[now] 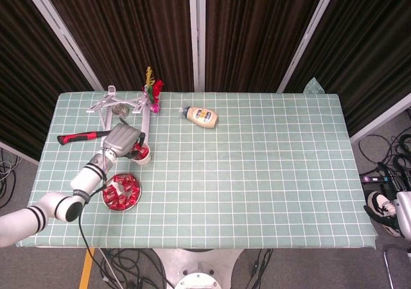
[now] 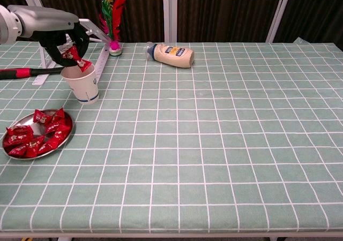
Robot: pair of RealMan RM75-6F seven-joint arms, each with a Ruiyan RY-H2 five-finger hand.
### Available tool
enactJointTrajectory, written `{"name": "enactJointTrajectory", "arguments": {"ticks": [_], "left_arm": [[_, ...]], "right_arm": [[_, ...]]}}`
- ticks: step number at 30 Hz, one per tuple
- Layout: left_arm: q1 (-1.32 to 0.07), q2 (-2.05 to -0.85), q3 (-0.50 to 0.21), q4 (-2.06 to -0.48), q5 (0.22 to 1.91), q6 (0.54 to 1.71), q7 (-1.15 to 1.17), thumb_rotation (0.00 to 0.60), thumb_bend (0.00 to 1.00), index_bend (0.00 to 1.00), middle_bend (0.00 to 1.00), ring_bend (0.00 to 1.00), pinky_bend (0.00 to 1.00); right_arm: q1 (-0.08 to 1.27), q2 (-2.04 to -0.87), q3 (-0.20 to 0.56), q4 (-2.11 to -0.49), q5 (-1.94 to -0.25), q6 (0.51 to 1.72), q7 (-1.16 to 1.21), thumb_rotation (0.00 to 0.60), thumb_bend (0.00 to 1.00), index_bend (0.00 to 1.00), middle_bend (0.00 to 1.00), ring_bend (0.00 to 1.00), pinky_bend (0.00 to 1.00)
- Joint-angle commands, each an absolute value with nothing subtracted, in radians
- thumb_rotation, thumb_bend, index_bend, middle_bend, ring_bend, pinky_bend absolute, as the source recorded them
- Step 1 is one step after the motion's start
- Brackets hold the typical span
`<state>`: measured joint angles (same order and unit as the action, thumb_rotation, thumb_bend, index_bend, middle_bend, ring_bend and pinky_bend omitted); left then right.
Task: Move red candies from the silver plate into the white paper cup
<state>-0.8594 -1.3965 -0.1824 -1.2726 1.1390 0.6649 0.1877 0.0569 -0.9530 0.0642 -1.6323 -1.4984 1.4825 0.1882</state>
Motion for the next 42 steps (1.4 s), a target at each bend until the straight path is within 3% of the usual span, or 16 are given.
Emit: {"name": "enactJointTrajectory", "arguments": {"ticks": [1,20,27,31,35,42], "left_arm": [[-0.861,-1.406,-0.178,-1.268,1.136,0.673,0.185,0.6,0.45,0.63,0.67,0.96,1.0],[-0.87,-1.4,-0.153,-1.281,1.114,0.72,0.244,0.6,0.42,0.46,0.56,0.96,1.0],[-0.856,-1.367,-0.138,-1.329,1.057,0.738,0.294,0.6,0.42,0.48,0.56,0.96,1.0],[-0.801,-1.333,-0.143,-1.394,1.072,0.841,0.267,0.6,0.4,0.48,0.56,0.96,1.0],[-0.706,-1.287,-0.129,-1.472,1.114,0.988,0.227,0.6,0.31,0.47,0.56,0.96,1.0],[-0.571,-1.247,-0.037,-1.549,1.209,1.125,0.208,0.6,0.24,0.47,0.56,0.96,1.0]], "right_arm": [[0.057,-0.953,0.065,-1.632,-1.498,1.482,0.188,0.6,0.1,0.08,0.16,0.02,0.25],[0.058,-0.955,0.066,-1.631,-1.494,1.475,0.187,0.6,0.1,0.08,0.16,0.02,0.25],[0.057,-0.954,0.066,-1.633,-1.498,1.479,0.187,0.6,0.1,0.08,0.16,0.02,0.25],[0.058,-0.953,0.067,-1.634,-1.501,1.48,0.189,0.6,0.1,0.08,0.16,0.02,0.25],[0.06,-0.953,0.067,-1.632,-1.505,1.478,0.19,0.6,0.1,0.08,0.16,0.02,0.25],[0.068,-0.957,0.066,-1.633,-1.517,1.474,0.189,0.6,0.1,0.08,0.16,0.02,0.25]]}}
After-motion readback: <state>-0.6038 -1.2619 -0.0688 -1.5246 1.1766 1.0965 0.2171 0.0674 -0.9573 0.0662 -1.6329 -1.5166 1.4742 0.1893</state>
